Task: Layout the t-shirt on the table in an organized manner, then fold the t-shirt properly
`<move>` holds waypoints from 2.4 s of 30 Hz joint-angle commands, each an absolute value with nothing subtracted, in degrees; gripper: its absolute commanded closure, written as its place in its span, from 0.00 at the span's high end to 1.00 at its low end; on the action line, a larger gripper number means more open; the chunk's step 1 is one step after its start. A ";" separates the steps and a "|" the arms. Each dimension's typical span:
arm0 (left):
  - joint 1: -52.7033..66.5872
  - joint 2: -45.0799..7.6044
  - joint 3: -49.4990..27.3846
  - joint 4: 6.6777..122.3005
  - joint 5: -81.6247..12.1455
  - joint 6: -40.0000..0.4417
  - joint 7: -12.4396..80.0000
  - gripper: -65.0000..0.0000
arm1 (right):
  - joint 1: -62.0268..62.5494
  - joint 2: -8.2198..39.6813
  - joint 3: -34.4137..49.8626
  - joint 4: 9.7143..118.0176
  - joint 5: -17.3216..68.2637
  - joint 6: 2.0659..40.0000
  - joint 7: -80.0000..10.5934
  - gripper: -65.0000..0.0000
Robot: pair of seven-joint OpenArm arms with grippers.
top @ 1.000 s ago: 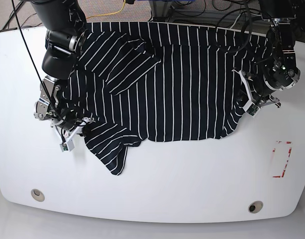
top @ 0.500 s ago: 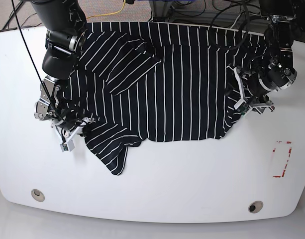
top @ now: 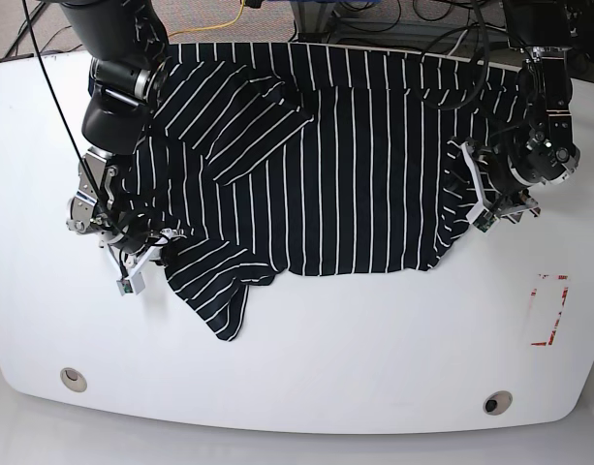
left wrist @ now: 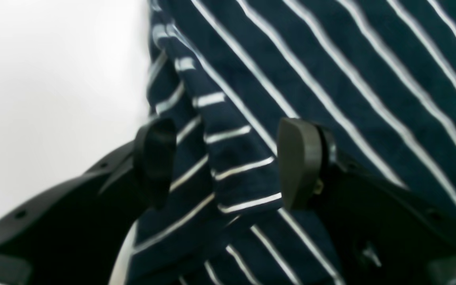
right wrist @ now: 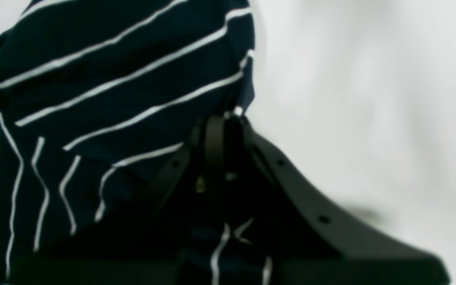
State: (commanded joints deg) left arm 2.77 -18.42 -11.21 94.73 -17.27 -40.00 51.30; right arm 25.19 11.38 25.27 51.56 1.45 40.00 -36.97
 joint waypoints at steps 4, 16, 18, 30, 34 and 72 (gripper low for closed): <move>2.77 -17.71 -12.44 92.35 -17.27 -40.00 51.30 0.58 | 25.19 11.38 25.27 51.56 1.45 40.00 -36.97 0.08; 3.12 -17.63 -12.26 88.84 -17.19 -40.00 51.21 0.56 | 25.19 11.38 25.27 51.56 1.45 40.00 -36.97 0.08; 3.12 -17.63 -12.26 88.66 -17.19 -40.00 51.21 0.49 | 25.19 11.38 25.27 51.56 1.45 40.00 -36.97 0.08; 2.86 -17.71 -12.62 88.31 -17.01 -40.00 51.21 0.09 | 25.19 11.38 25.27 51.56 1.45 40.00 -36.97 0.08; 2.86 -17.89 -12.70 90.77 -17.01 -40.00 51.21 0.08 | 25.19 11.38 25.27 51.56 1.45 40.00 -36.97 0.08; -25.27 -24.48 -11.12 60.79 -9.27 -40.00 44.00 0.09 | 25.36 11.38 25.27 51.56 1.45 40.00 -36.97 0.07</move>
State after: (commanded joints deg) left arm -25.27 -24.48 -11.12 60.79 -9.27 -40.00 44.00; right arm 25.36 11.38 25.27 51.56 1.45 40.00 -36.97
